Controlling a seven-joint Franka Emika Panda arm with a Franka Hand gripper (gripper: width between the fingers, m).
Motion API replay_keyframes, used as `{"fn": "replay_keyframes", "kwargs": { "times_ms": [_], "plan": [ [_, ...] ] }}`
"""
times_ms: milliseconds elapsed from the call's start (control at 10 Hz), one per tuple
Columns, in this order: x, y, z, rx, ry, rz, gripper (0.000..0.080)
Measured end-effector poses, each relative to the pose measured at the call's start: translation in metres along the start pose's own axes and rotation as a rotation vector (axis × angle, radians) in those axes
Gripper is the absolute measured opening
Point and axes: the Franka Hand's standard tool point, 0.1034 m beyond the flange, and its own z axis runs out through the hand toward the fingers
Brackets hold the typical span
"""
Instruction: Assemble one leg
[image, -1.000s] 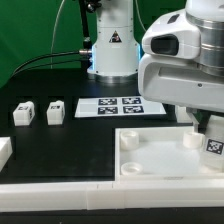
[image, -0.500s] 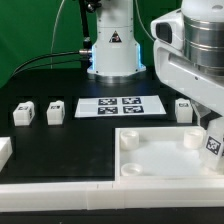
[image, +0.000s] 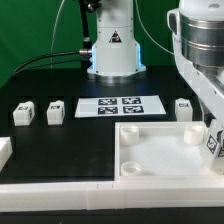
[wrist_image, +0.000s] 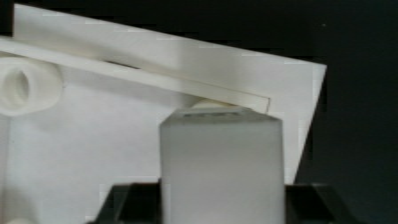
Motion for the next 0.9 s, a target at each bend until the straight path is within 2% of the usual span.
{"fn": "replay_keyframes", "kwargs": {
  "times_ms": [200, 300, 400, 900],
  "plan": [
    [-0.0006, 0.0001, 0.0005, -0.001, 0.0, -0.075, 0.0541],
    [-0.0013, 0.0, 0.0007, -0.001, 0.0, -0.076, 0.0541],
    [-0.0016, 0.0, 0.0008, -0.001, 0.0, -0.133, 0.0627],
    [-0.0042, 0.0004, 0.004, -0.007, 0.0, -0.789, 0.0649]
  ]
}}
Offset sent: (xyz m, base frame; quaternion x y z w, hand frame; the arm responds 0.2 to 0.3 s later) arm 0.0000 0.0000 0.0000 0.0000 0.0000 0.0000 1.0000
